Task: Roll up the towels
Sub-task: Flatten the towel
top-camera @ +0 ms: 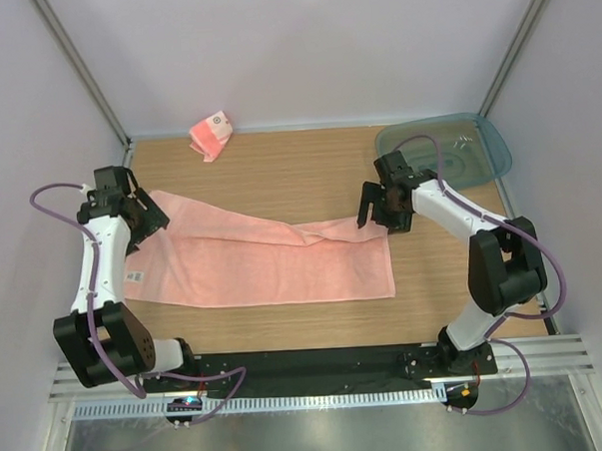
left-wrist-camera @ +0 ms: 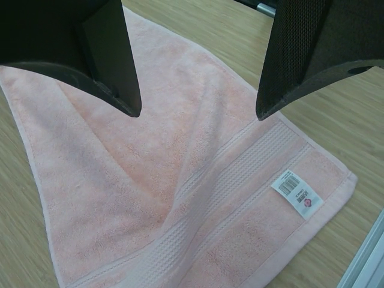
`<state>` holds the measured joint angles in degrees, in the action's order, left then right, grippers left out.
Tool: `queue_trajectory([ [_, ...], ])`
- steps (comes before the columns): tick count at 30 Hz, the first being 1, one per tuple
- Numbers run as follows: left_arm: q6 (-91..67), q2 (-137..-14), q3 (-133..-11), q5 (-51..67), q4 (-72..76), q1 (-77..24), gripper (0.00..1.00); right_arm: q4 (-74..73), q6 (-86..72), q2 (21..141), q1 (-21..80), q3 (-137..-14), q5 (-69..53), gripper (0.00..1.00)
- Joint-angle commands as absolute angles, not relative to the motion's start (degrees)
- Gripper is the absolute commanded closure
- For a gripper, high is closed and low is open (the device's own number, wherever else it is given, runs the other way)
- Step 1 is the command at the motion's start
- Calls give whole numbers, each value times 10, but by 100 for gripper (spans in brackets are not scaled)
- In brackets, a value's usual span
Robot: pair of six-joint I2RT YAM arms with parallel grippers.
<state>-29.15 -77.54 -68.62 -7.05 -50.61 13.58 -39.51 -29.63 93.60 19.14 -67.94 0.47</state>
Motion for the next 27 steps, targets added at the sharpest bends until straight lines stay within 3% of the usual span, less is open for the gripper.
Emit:
queue_trajectory([
  [1, -275, -737, -680, -87, -455, 134, 22, -373, -291, 947, 192, -672, 14, 17],
  [4, -274, -740, -680, -84, -454, 134, 23, -364, -289, 961, 192, -676, 15, 21],
  [8, -276, -735, -677, -84, -453, 134, 24, -352, -288, 983, 192, -685, 6, 34],
  [10, -274, -730, -674, -88, -453, 134, 24, -345, -288, 996, 192, -692, 8, 44],
  [11, -274, -729, -673, -89, -453, 134, 24, -344, -287, 1005, 192, -695, -12, 57],
  [14, -273, -727, -671, -91, -453, 134, 24, -345, -283, 1026, 192, -715, -26, 80],
  [17, -272, -725, -669, -94, -454, 134, 24, -346, -285, 1037, 182, -743, -47, 94],
  [19, -272, -723, -669, -96, -453, 134, 24, -349, -289, 1043, 175, -769, -60, 99],
  [27, -272, -721, -667, -104, -454, 134, 25, -346, -358, 1117, 108, -910, -82, 99],
])
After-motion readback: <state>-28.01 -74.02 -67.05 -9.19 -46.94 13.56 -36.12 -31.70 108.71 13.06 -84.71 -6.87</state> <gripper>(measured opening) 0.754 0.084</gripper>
